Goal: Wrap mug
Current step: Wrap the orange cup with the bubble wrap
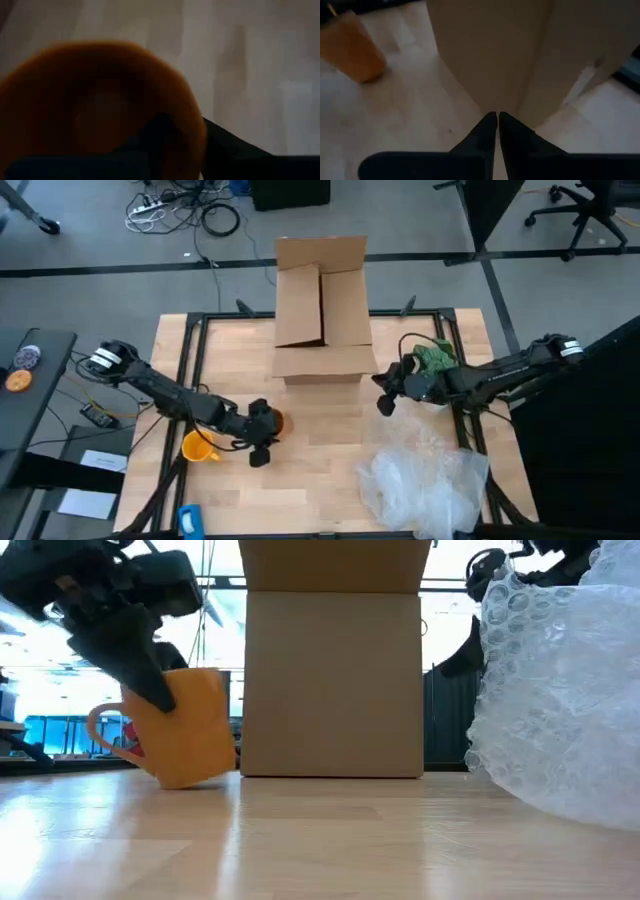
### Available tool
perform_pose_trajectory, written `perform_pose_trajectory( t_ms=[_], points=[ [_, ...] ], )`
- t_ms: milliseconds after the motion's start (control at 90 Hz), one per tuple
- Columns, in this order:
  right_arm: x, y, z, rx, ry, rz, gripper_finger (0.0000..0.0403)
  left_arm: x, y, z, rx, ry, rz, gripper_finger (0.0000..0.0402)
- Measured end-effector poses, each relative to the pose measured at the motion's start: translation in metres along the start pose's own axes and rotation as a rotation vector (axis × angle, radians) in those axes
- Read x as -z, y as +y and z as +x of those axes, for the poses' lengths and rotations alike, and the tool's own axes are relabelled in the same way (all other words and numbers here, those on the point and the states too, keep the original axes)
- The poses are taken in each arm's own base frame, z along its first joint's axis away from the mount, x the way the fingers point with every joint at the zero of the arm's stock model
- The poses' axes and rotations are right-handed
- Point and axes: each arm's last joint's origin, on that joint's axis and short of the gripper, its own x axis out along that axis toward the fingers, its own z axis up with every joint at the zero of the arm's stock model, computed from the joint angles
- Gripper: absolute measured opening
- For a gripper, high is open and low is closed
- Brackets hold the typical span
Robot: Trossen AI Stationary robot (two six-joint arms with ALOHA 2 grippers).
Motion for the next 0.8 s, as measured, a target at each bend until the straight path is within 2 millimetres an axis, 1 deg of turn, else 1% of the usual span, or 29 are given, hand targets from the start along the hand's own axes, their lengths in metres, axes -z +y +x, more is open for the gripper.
perform_pose_trajectory(
  t_ms=[89,156,300,389,533,656,733,800],
  points=[
    [0.004,0.004,0.003,-0.057,0.041,-0.006,0.0,-0.011,-0.005,-0.008,0.008,0.025,0.003,0.0111],
    [0.005,0.008,0.001,-0.101,0.054,-0.024,0.0,-0.019,-0.008,-0.015,0.007,0.037,0.014,0.0119],
    [0.005,0.01,-0.002,-0.116,0.044,-0.011,0.0,-0.031,-0.013,-0.023,0.01,0.022,0.095,0.0125],
    [0.005,0.012,-0.002,-0.122,0.042,-0.004,0.0,-0.035,-0.014,-0.025,0.011,0.009,0.135,0.0126],
    [0.006,0.015,-0.005,-0.139,0.042,-0.003,0.0,-0.037,-0.015,-0.025,0.014,-0.023,0.156,0.0126],
    [0.006,0.018,-0.006,-0.161,0.037,0.005,0.0,-0.035,-0.016,-0.017,0.002,-0.003,0.16,0.0126],
    [0.004,0.022,-0.008,-0.204,0.015,0.01,0.0,-0.033,-0.016,-0.011,-0.006,0.017,0.164,0.0126],
    [0.0,0.027,-0.011,-0.277,-0.015,0.009,0.0,-0.033,-0.016,-0.009,-0.006,0.025,0.165,0.0126]
  ],
)
